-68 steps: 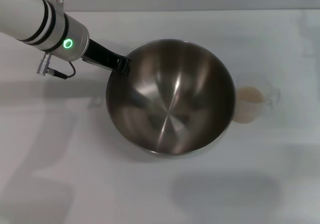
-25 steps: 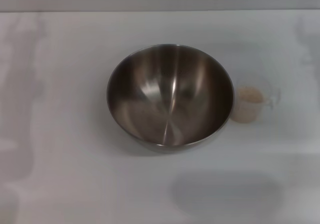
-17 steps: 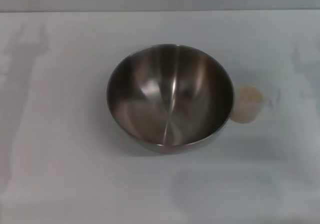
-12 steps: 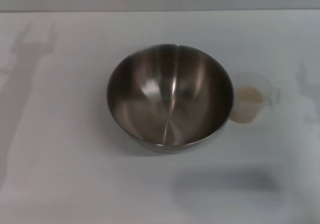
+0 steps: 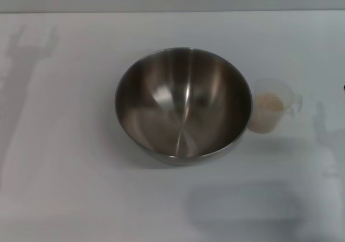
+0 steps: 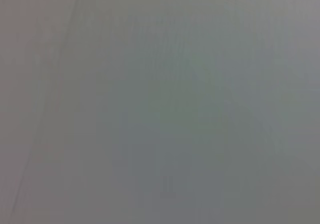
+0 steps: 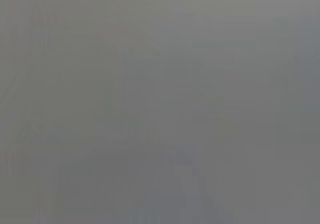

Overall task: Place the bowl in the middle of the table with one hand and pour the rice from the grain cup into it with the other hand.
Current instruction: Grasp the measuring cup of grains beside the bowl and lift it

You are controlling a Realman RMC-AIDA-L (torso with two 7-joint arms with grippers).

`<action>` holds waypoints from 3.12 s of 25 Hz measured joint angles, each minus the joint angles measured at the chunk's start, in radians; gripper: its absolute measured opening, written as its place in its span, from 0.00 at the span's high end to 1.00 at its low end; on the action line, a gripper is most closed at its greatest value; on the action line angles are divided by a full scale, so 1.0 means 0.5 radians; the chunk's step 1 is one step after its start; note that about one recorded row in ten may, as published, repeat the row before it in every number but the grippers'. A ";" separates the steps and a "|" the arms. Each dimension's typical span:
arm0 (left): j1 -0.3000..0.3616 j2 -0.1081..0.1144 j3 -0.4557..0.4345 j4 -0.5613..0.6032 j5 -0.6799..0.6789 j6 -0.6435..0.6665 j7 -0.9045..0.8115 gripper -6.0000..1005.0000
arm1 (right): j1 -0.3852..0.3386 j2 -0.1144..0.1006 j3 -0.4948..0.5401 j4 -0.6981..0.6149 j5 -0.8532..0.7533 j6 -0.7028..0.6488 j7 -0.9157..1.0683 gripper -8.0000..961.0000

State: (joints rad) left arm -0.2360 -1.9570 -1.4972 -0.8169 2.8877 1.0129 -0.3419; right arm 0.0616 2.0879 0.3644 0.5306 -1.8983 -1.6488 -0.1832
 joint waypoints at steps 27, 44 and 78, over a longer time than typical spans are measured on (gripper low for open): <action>-0.003 0.008 0.006 0.020 0.001 0.036 0.089 0.19 | 0.007 0.001 -0.056 -0.039 0.005 0.640 -0.108 0.34; 0.000 0.008 0.000 0.035 0.002 0.076 0.091 0.19 | 0.083 0.001 -0.050 -0.084 0.005 0.794 -0.109 0.34; -0.006 0.000 -0.023 0.048 0.001 0.128 0.092 0.19 | 0.277 0.000 -0.010 -0.205 0.064 0.854 -0.087 0.38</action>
State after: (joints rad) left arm -0.2393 -1.9570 -1.5088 -0.7930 2.8885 1.0769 -0.2960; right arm 0.2003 2.0881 0.3594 0.4281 -1.8665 -1.2219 -0.2266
